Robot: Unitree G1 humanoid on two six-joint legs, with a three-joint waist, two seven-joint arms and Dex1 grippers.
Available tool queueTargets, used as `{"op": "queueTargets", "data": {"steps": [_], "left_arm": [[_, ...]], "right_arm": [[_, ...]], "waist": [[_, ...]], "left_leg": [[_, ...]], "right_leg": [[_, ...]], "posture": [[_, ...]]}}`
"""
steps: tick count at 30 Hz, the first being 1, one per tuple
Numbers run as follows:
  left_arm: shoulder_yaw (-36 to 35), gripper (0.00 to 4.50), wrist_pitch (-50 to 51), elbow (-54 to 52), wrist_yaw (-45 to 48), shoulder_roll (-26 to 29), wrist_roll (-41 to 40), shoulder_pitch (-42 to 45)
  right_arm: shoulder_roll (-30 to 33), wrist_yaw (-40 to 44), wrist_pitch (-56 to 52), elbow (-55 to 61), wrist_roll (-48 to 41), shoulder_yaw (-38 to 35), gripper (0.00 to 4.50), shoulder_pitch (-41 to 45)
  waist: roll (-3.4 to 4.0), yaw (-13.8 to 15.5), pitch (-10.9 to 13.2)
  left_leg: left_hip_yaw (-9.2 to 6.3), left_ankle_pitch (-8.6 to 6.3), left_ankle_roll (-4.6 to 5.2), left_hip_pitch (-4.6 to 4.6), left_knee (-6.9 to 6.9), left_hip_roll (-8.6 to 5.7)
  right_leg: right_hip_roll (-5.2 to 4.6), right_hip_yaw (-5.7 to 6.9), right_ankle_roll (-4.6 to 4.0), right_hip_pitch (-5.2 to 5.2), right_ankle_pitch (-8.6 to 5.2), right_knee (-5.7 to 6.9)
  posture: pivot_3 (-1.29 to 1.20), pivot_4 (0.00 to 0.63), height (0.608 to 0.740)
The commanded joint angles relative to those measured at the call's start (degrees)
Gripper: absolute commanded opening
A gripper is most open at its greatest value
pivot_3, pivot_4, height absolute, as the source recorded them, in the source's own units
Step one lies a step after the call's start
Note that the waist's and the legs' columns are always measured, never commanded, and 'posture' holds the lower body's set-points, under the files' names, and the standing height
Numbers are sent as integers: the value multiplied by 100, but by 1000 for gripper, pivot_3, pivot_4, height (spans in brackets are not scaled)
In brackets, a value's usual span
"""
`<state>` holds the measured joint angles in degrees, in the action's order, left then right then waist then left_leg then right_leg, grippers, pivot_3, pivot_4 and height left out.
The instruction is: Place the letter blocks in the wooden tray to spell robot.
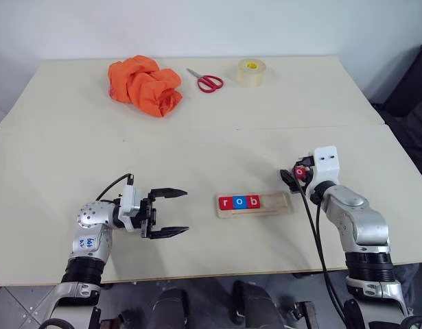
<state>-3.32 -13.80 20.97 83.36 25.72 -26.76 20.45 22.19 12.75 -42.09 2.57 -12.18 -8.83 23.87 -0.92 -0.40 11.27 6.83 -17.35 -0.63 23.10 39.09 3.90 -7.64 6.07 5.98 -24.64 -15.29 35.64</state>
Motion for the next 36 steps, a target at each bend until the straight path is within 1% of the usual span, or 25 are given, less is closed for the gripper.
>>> {"op": "queueTargets", "data": {"steps": [1,4,6,10,15,17,19,22,26,30,33,36], "left_arm": [[-54,4500,-21,-175,-13,47,-64,-44],[-43,4500,-29,-140,-18,33,-52,-10],[-33,4500,-34,-112,1,29,-49,14],[-13,4500,-36,-35,111,34,-63,79],[-19,4500,-24,77,330,73,-89,161],[-33,4500,-47,219,441,105,-76,251],[-33,4500,-80,342,494,114,-63,329],[-6,4500,-114,424,515,96,-68,384],[44,4500,-121,442,531,49,-74,405],[58,4500,-127,390,510,28,-89,376],[50,4500,-143,332,467,24,-101,333],[39,4500,-106,256,414,38,-113,284]], "right_arm": [[-47,-160,-29,218,44,-105,3157,-78],[-107,-257,-137,353,21,-125,2073,-91],[-150,-333,-190,512,-6,-159,1441,-118],[-274,-452,-351,1192,-219,-406,1453,-178],[-305,-549,-986,2457,-455,-610,1453,-630],[-385,-646,-1539,3297,-566,-675,1453,-1217],[-492,-736,-1849,3839,-623,-670,1453,-1652],[-660,-877,-2039,4104,-610,-667,1453,-1915],[-795,-985,-2043,4119,-542,-677,1453,-2036],[-756,-969,-1932,4012,-533,-750,1453,-2045],[-608,-855,-1807,3949,-523,-794,1453,-2079],[-430,-666,-1722,3925,-574,-841,2500,-2137]], "waist": [[0,2,0],[0,9,0],[0,6,0],[0,5,0],[1,18,0],[1,44,-1],[2,40,-2],[2,0,-2],[3,-23,-3],[3,-20,-3],[3,-14,-3],[3,-3,-3]], "left_leg": [[0,-3,5,0,0,0],[0,-4,7,0,0,0],[-1,-4,7,0,0,0],[0,-4,7,1,0,0],[-4,-6,10,4,-3,2],[-3,-7,12,5,-3,1],[-11,-8,14,8,-9,1],[-6,-9,15,12,-6,-2],[-2,-10,19,3,-5,1],[-6,-9,18,4,-5,2],[-6,-9,18,5,-5,2],[-5,-10,19,7,-5,1]], "right_leg": [[0,0,0,0,0,0],[0,0,0,1,0,0],[0,0,0,0,0,0],[0,0,0,-1,0,0],[3,2,0,-2,0,-3],[2,1,0,-2,0,-6],[3,7,-1,-1,-1,-10],[2,3,3,-3,2,-12],[2,-1,3,-2,14,-34],[3,1,0,-2,13,-31],[3,1,0,-2,13,-32],[4,1,0,-2,13,-36]], "posture": [[0,150,740],[0,150,740],[0,150,740],[0,150,740],[0,150,740],[0,150,740],[0,150,740],[0,150,740],[0,150,740],[0,150,740],[0,150,740],[0,150,740]]}}
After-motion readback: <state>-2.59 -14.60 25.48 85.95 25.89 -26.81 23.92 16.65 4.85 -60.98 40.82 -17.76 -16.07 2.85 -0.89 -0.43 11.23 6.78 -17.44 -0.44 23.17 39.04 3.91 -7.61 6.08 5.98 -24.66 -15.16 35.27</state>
